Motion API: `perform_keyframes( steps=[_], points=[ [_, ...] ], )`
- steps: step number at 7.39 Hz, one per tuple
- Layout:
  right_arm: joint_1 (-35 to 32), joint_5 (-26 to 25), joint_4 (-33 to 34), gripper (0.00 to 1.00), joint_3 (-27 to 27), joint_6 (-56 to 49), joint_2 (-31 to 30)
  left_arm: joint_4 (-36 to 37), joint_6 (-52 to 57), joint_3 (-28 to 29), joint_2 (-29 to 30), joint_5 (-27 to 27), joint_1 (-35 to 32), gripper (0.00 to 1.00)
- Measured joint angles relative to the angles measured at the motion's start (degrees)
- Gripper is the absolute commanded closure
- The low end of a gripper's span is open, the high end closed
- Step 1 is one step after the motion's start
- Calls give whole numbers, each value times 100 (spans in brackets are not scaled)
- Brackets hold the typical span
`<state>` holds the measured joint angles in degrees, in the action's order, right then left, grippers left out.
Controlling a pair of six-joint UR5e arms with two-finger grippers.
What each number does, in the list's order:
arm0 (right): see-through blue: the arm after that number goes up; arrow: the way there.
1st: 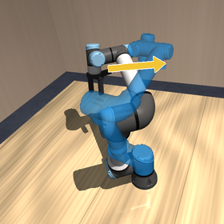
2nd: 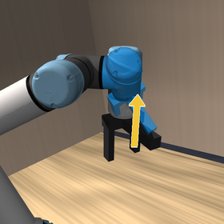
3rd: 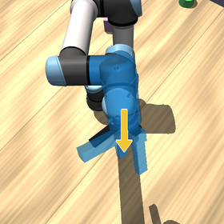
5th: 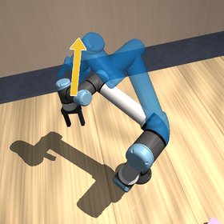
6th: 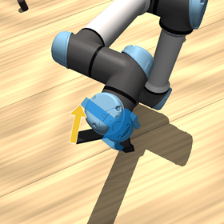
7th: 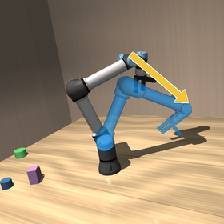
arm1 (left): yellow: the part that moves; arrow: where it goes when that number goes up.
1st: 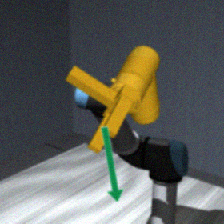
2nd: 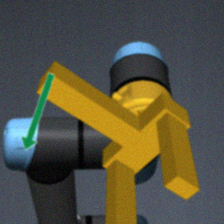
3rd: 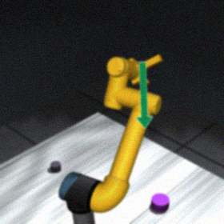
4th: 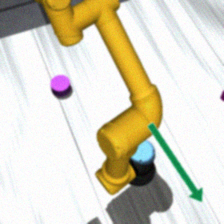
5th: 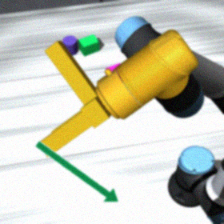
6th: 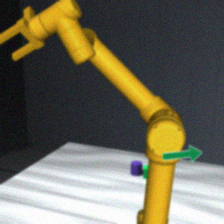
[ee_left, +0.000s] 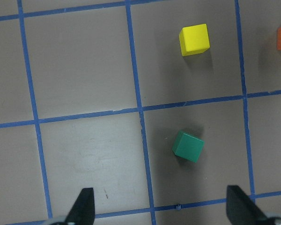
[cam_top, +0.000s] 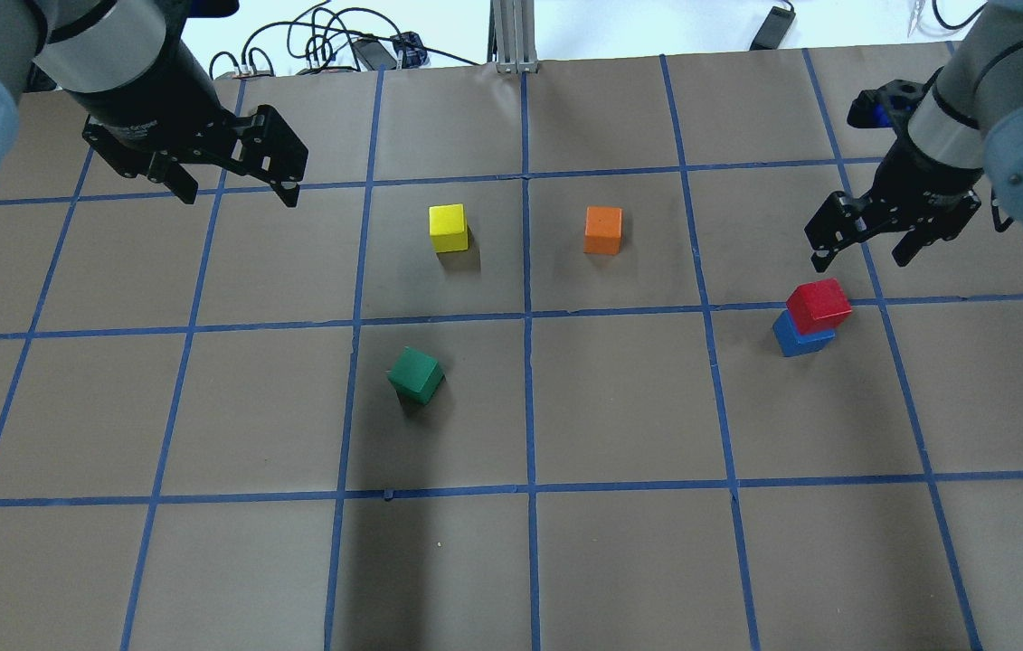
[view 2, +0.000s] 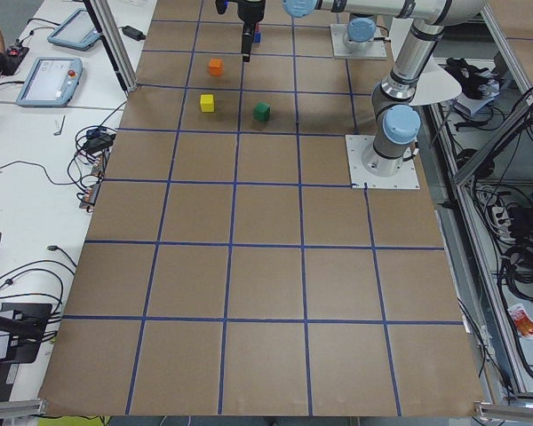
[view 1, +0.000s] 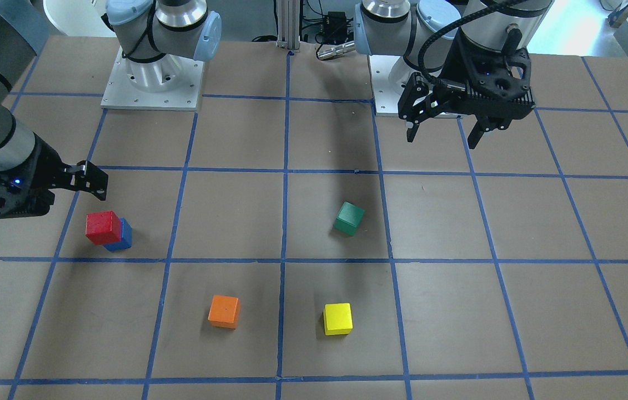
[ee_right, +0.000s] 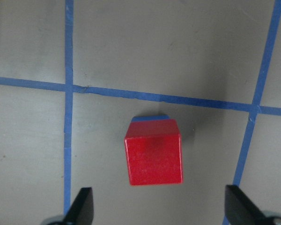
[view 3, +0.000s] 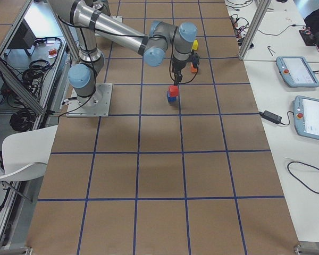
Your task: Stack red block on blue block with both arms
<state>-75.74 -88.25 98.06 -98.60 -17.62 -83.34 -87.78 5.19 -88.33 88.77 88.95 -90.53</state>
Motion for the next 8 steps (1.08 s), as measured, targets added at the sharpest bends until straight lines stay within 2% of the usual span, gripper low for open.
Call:
perform_keyframes(
  steps=[2, 3, 8],
  points=[
    [-490, -40, -736, 0, 718, 905, -38, 5, 2, 0, 0, 0, 0, 0],
    [-776, -56, -847, 0, 868, 1357, -31, 6, -2, 0, 0, 0, 0, 0],
    [-1069, -82, -924, 0, 883, 1805, -269, -9, -3, 4, 4, 0, 9, 0]
  ],
)
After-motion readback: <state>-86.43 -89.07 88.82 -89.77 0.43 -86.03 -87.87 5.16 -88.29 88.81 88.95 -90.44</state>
